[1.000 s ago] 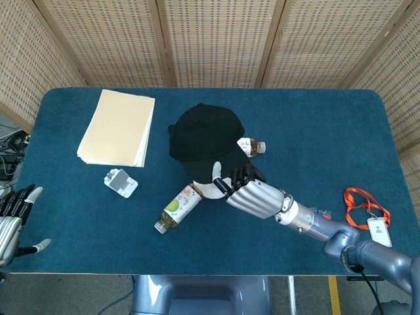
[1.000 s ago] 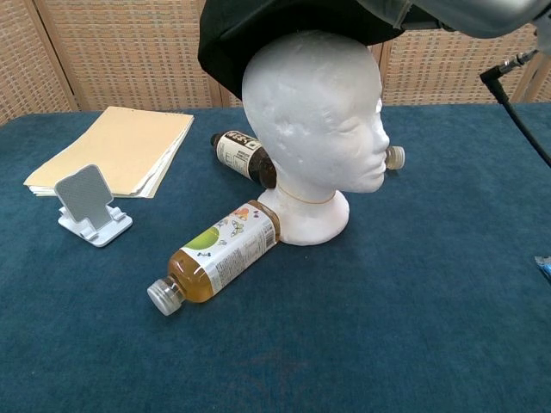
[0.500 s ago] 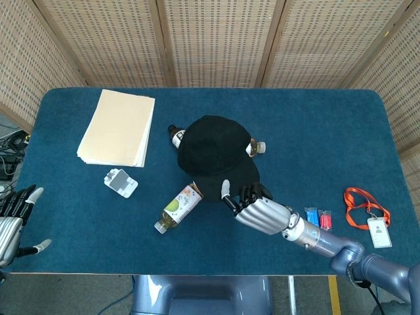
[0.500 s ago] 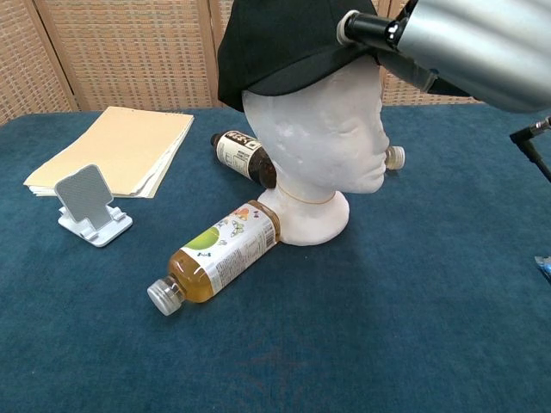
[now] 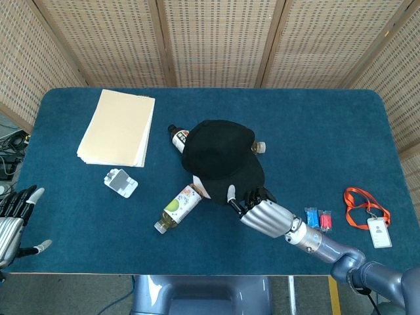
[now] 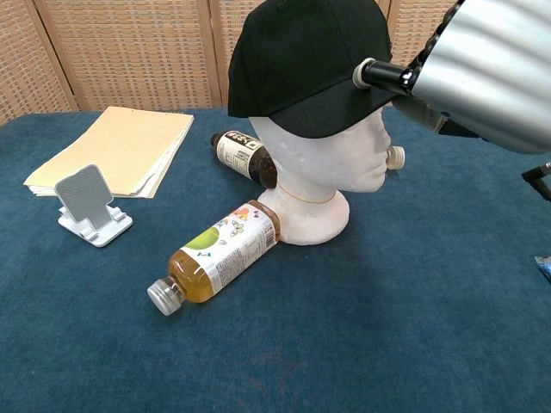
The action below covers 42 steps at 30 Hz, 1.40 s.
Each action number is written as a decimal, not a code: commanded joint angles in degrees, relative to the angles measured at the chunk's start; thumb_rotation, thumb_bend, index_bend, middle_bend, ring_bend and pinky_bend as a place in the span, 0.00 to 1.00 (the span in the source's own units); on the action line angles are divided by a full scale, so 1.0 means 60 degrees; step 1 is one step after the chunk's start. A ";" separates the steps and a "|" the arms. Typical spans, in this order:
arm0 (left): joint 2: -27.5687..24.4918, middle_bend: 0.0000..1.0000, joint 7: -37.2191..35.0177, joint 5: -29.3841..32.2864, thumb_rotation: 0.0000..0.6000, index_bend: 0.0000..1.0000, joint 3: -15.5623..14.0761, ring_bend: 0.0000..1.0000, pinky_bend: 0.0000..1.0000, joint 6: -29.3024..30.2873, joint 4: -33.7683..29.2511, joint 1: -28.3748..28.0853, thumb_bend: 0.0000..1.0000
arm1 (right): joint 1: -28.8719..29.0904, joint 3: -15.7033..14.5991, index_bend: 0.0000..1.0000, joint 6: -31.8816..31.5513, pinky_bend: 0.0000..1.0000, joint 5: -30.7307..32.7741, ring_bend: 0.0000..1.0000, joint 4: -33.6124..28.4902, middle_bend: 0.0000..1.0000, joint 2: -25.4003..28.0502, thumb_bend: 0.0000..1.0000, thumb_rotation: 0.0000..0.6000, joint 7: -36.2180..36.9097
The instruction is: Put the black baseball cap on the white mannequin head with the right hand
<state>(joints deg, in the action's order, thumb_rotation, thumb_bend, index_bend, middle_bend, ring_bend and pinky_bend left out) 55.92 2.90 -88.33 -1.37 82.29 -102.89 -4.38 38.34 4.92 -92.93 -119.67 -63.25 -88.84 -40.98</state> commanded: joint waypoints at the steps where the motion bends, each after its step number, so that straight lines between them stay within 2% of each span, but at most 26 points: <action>1: -0.0006 0.00 -0.0014 0.0001 1.00 0.00 0.0001 0.00 0.00 0.0013 -0.0004 0.0006 0.00 | -0.0064 -0.0025 0.65 -0.0038 1.00 0.0062 1.00 0.0085 1.00 -0.0040 0.82 1.00 0.0084; 12: -0.0008 0.00 0.0010 0.0011 1.00 0.00 -0.0021 0.00 0.00 -0.0065 -0.0019 -0.0021 0.00 | -0.0145 0.0072 0.62 -0.0326 1.00 0.0189 1.00 -0.0015 1.00 0.0073 0.82 1.00 0.0383; 17: -0.0005 0.00 0.0043 -0.0010 1.00 0.00 -0.0032 0.00 0.00 -0.0050 -0.0031 -0.0014 0.00 | -0.0154 0.0072 0.62 -0.0355 1.00 0.0105 1.00 -0.0197 1.00 0.0218 0.79 1.00 0.0275; 23: -0.0008 0.00 0.0048 -0.0022 1.00 0.00 -0.0036 0.00 0.00 -0.0034 -0.0040 -0.0008 0.00 | -0.0205 0.0014 0.48 -0.0366 1.00 0.0028 1.00 -0.0206 1.00 0.0304 0.63 1.00 0.0208; 26: -0.0010 0.00 0.0045 -0.0023 1.00 0.00 -0.0038 0.00 0.00 -0.0040 -0.0039 -0.0011 0.00 | -0.0229 -0.0006 0.33 -0.0398 1.00 -0.0006 1.00 -0.0214 1.00 0.0335 0.52 1.00 0.0218; 28: -0.0012 0.00 0.0049 -0.0031 1.00 0.00 -0.0042 0.00 0.00 -0.0039 -0.0043 -0.0011 0.00 | -0.0245 -0.0020 0.21 -0.0404 1.00 -0.0016 1.00 -0.0255 1.00 0.0373 0.41 1.00 0.0249; 30: -0.0012 0.00 0.0056 -0.0038 1.00 0.00 -0.0046 0.00 0.00 -0.0034 -0.0046 -0.0008 0.00 | -0.0260 -0.0022 0.13 -0.0416 1.00 -0.0032 1.00 -0.0298 1.00 0.0407 0.33 1.00 0.0239; 34: -0.0014 0.00 0.0053 -0.0075 1.00 0.00 -0.0061 0.00 0.00 -0.0007 -0.0054 0.0005 0.00 | -0.0306 -0.0013 0.07 -0.0451 1.00 -0.0041 1.00 -0.0400 1.00 0.0484 0.24 1.00 0.0211; 42: -0.0051 0.00 -0.0046 -0.0086 1.00 0.00 -0.0061 0.00 0.00 0.0010 -0.0047 0.0010 0.00 | -0.0538 0.0012 0.04 -0.0815 1.00 -0.0195 1.00 -0.0945 1.00 0.1114 0.22 1.00 0.0091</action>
<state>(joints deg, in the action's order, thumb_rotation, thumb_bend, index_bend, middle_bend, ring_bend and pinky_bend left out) 55.64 2.68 -88.84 -1.74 82.33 -103.18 -4.33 35.60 5.05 -97.12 -120.49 -68.15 -83.06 -40.24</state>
